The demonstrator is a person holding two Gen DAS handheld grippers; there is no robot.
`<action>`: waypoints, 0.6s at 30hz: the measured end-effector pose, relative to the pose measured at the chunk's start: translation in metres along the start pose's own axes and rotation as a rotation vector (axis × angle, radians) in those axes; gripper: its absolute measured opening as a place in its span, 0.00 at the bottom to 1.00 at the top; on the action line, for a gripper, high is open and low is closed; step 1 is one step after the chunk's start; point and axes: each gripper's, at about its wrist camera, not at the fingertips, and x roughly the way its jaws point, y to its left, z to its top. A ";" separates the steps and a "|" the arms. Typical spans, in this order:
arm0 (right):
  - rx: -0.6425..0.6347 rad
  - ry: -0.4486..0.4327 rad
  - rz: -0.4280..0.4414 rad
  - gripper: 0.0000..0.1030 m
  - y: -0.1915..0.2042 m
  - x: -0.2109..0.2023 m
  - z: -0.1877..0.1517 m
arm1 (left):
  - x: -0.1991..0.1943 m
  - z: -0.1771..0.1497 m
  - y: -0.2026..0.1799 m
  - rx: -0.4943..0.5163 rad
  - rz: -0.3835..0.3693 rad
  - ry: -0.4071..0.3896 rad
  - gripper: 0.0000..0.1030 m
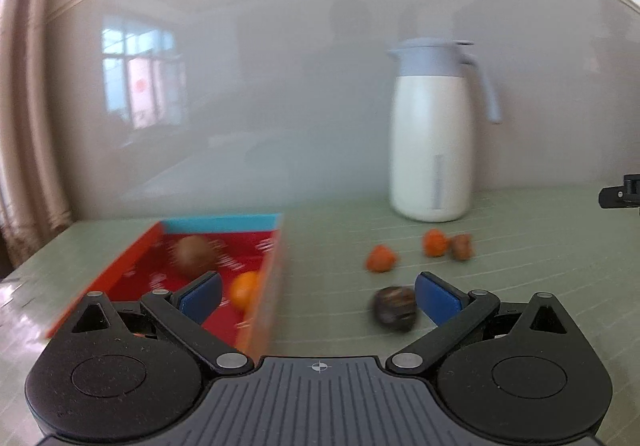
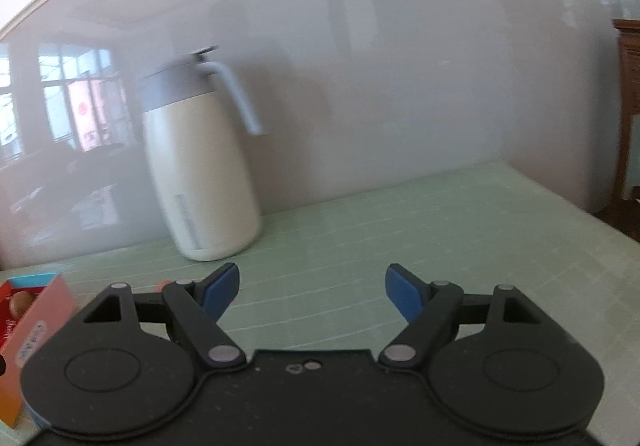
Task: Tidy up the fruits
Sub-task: 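Reach the left tool to the other dark brown fruit and grasp it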
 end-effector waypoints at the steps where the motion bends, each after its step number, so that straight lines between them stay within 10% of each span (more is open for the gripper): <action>1: 0.006 0.000 -0.016 0.78 -0.008 0.000 0.000 | 0.003 0.000 -0.007 0.009 -0.011 0.002 0.99; 18: 0.114 0.024 -0.209 0.78 -0.098 0.008 -0.001 | 0.080 -0.005 -0.051 -0.027 -0.047 0.171 0.98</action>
